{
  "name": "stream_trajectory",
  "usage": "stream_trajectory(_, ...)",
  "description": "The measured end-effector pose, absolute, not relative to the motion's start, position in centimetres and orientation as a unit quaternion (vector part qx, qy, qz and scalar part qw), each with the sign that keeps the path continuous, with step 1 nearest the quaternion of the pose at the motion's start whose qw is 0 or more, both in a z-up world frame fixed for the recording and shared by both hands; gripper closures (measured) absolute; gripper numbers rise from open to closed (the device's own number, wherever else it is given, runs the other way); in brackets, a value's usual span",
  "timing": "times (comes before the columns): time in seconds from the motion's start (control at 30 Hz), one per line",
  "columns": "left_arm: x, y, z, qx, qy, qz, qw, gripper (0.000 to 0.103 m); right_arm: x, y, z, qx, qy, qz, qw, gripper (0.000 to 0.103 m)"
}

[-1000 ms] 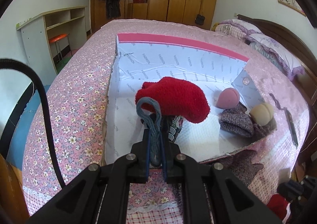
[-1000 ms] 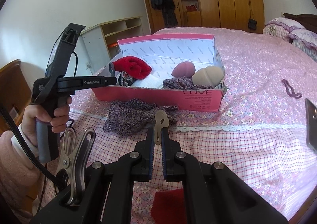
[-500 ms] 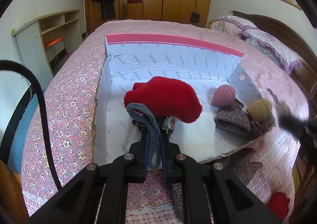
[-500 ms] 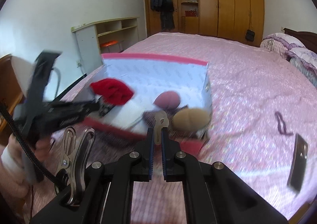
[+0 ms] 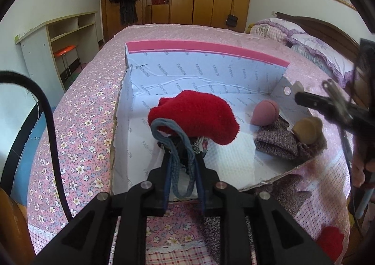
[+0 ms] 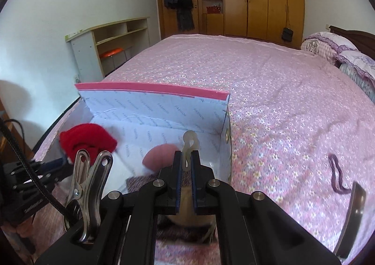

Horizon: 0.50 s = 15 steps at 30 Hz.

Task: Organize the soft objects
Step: 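Open the left gripper to release the hair band while the right gripper releases its item in the box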

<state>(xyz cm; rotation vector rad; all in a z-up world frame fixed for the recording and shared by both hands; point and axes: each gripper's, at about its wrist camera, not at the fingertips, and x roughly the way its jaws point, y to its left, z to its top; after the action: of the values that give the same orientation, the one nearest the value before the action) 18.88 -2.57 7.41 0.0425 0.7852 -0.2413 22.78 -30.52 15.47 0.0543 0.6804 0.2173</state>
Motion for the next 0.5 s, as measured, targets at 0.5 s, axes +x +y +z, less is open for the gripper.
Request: stream_trajectory(0.5,18.8,-2.5,7.7,0.021,0.386,-0.116,0.915,0.059,25.0,-30.4,14.1,0.027,0.347,0.108,0.931,0.079)
